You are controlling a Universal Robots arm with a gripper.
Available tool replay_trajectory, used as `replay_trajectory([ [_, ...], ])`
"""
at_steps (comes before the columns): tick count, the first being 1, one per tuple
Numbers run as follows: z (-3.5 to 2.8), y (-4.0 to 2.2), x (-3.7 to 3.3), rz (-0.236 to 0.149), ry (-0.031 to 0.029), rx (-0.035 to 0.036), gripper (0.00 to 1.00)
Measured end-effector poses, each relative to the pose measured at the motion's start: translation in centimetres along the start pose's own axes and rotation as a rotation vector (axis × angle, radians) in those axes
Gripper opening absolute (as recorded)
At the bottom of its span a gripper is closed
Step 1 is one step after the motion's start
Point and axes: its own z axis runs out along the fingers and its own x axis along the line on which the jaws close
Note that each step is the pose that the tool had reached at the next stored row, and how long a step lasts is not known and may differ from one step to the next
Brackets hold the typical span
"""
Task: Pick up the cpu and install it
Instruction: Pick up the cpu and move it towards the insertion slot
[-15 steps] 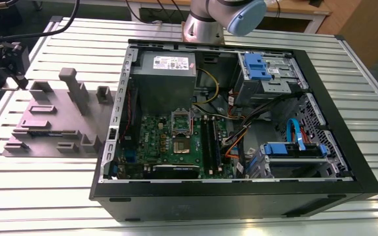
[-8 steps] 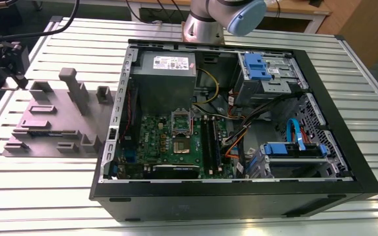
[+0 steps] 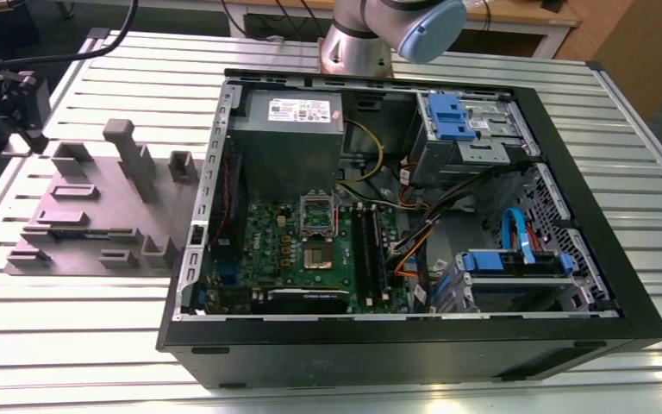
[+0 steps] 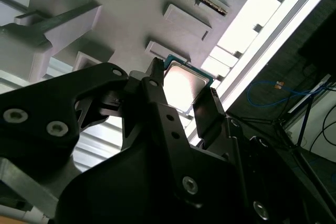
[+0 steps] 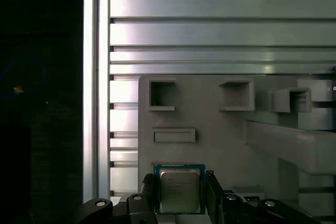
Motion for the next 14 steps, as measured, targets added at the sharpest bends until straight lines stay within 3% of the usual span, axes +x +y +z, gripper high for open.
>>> replay_trajectory([
  [14,-0.35,0.01,-0.01,0.000,0.0000,-0.0001,0.47],
])
